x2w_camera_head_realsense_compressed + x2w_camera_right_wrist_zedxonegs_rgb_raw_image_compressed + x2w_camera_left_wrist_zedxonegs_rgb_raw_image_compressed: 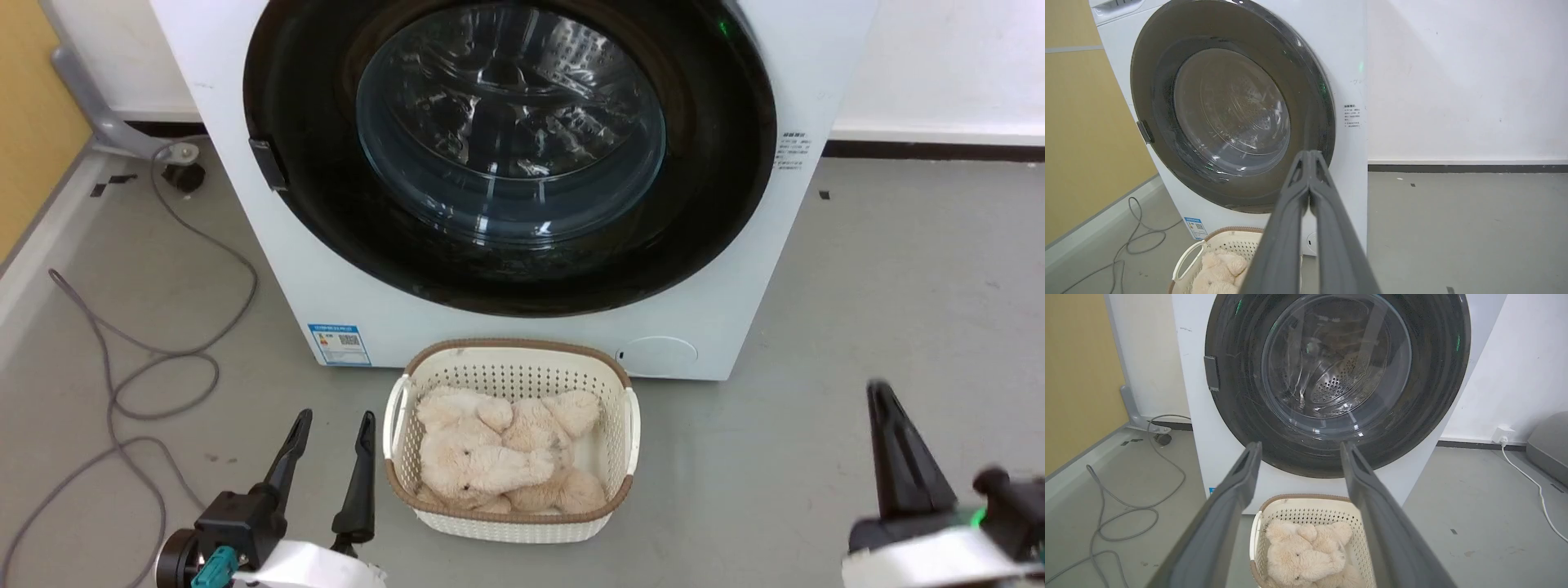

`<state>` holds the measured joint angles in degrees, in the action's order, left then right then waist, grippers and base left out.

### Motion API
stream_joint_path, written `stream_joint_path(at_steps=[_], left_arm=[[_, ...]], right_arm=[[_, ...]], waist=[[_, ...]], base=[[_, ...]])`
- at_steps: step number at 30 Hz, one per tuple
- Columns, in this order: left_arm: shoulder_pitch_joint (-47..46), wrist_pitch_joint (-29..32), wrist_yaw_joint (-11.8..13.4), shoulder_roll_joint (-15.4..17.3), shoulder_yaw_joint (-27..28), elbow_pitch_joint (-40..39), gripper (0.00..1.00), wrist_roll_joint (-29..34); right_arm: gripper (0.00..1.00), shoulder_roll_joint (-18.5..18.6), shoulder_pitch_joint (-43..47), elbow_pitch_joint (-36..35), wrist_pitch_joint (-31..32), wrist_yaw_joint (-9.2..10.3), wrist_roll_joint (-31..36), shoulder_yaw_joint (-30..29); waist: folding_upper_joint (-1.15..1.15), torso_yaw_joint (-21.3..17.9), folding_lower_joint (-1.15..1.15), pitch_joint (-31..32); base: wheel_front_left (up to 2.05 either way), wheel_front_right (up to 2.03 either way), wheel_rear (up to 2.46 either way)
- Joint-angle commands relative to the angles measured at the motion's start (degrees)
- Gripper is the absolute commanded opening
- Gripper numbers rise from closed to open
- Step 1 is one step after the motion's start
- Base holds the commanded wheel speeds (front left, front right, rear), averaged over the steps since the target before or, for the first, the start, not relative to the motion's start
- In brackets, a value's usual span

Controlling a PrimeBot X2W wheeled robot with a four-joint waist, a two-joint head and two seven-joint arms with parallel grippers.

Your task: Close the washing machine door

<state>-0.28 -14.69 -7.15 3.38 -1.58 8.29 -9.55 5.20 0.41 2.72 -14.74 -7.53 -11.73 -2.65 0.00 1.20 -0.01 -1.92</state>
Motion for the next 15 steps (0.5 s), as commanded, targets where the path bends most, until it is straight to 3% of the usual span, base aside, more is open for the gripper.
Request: stream_joint_path(at_steps=[1, 4, 5, 6, 15], left_arm=[[0.74, -0.30, 0.31, -0.04, 0.12, 0.13, 1.00, 0.50], [1.14, -0.30, 0.56, -0.12, 0.24, 0.20, 1.00, 0.95], [1.25, -0.30, 0.68, -0.14, 0.23, 0.22, 1.00, 1.21], [1.32, -0.30, 0.77, -0.16, 0.24, 0.20, 1.00, 1.39], [1.45, -0.30, 1.17, -0.31, 0.40, 0.24, 1.00, 1.99]], right_arm=[[0.00, -0.41, 0.96, -0.54, -0.25, 0.04, 0.37, -0.40], [0.04, -1.52, 3.47, -1.21, -0.25, 0.04, 1.44, -1.17], [0.90, -1.74, 4.01, -1.41, -0.25, 0.04, 1.66, -1.26], [1.00, -1.89, 4.54, -1.41, -0.26, 0.04, 2.09, -1.18], [1.00, -2.29, 5.56, -0.91, -0.26, 0.04, 2.78, -0.71]], waist=[[0.00, 0.05, 0.01, 0.08], [0.00, 0.12, 0.01, 0.26], [0.00, 0.11, 0.01, 0.28], [0.00, 0.12, 0.01, 0.27], [0.00, 0.18, 0.01, 0.30]], base=[[0.00, 0.00, 0.00], [0.00, 0.00, 0.00], [0.00, 0.00, 0.00], [0.00, 0.00, 0.00], [0.00, 0.00, 0.00]])
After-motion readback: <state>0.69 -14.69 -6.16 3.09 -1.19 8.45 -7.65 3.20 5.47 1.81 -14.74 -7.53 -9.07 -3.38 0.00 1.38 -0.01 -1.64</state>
